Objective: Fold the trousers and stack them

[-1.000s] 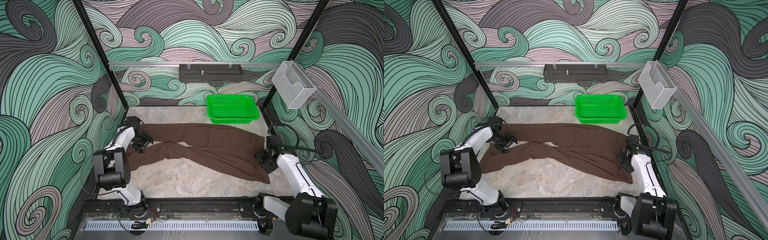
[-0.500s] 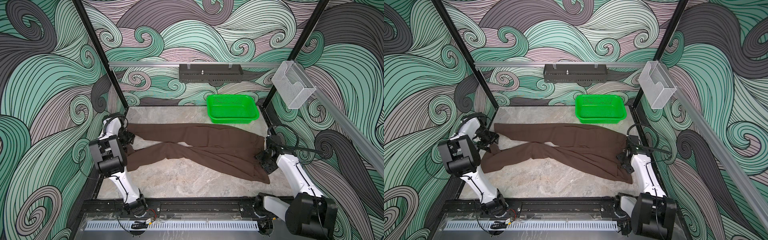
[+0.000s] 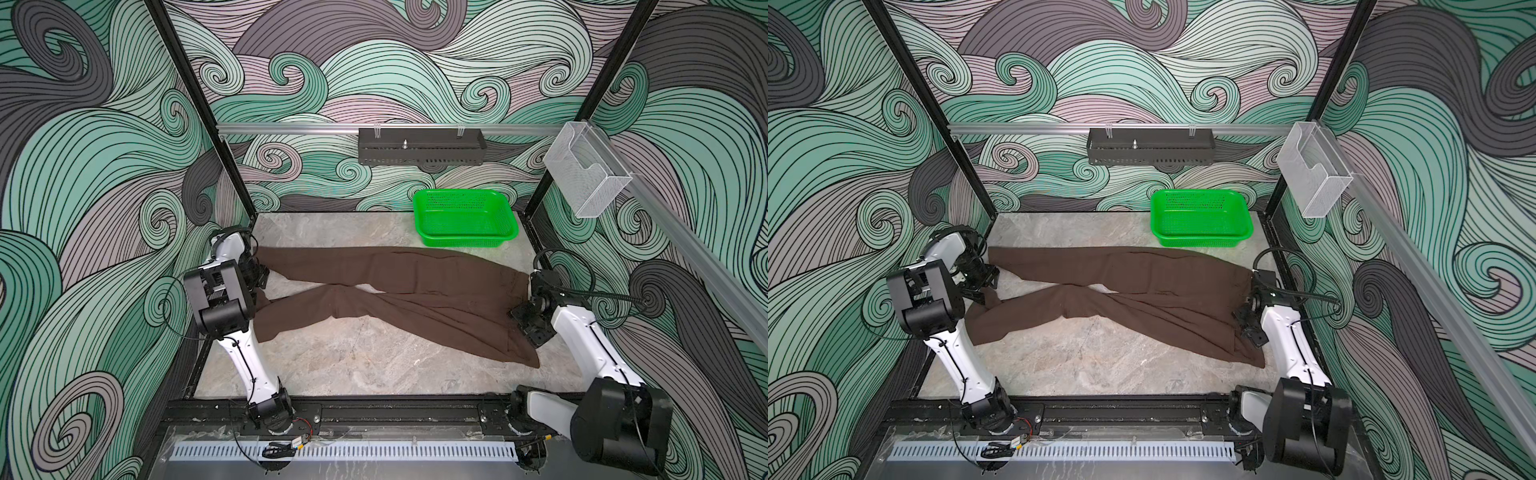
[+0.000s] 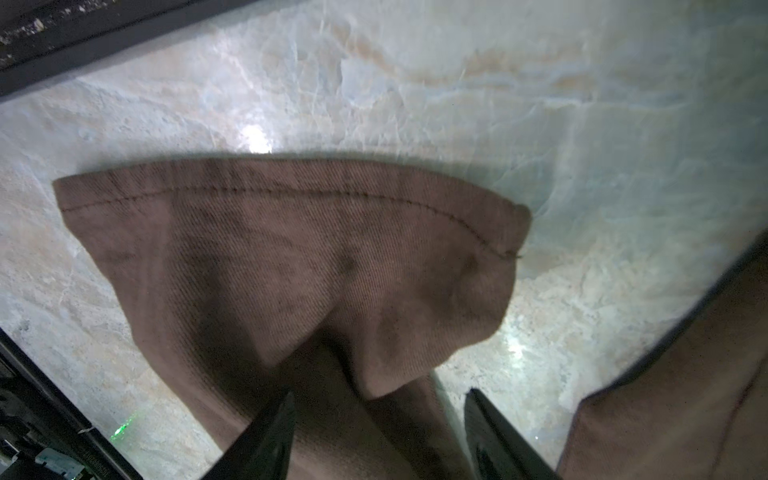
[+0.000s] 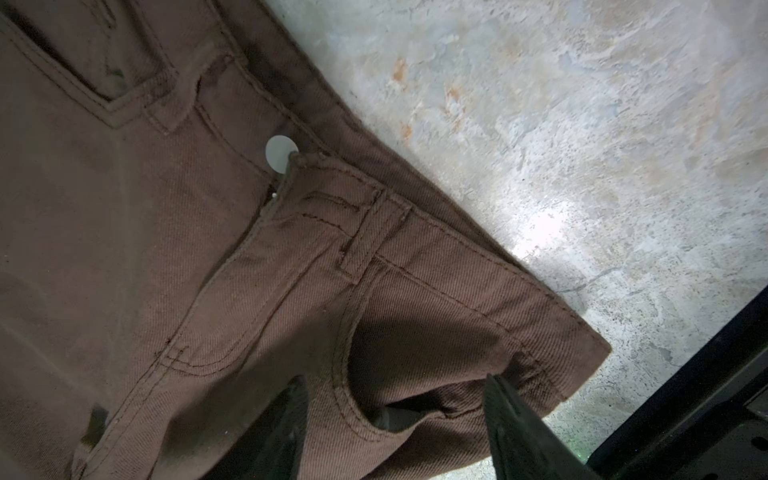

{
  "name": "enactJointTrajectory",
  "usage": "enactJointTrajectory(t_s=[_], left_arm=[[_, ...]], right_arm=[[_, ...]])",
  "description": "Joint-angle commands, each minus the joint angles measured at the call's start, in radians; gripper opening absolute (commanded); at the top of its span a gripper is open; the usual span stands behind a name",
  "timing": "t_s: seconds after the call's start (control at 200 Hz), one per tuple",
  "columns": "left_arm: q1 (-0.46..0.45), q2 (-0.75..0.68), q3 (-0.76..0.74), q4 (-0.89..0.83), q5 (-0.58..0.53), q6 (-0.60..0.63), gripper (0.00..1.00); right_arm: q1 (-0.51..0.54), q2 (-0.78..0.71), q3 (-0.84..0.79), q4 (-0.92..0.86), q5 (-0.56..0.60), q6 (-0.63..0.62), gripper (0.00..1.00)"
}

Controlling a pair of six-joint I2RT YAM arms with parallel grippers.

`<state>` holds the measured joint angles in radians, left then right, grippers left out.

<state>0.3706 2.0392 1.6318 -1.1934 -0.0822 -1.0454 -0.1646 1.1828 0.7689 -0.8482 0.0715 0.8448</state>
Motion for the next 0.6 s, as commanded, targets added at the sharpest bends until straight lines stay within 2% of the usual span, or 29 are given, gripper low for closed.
enactJointTrajectory(t_s=[0.0,0.34,0.595], left_arm=[[-0.005,0.035,0.028,-0.039,-0.069,-0.055,0.66],[-0.041,0.119,0.113,-0.082,-0.119,-0.129,0.64],[-0.065,0.124,0.09,-0.029,-0.098,-0.185,0.67]], right_arm=[[0.007,0.016,0.018,0.006,0.011,-0.007,0.67],[0.015,0.049,0.019,0.028,0.008,-0.002,0.67],[0.022,0.072,0.026,0.04,0.007,0.003,0.67]])
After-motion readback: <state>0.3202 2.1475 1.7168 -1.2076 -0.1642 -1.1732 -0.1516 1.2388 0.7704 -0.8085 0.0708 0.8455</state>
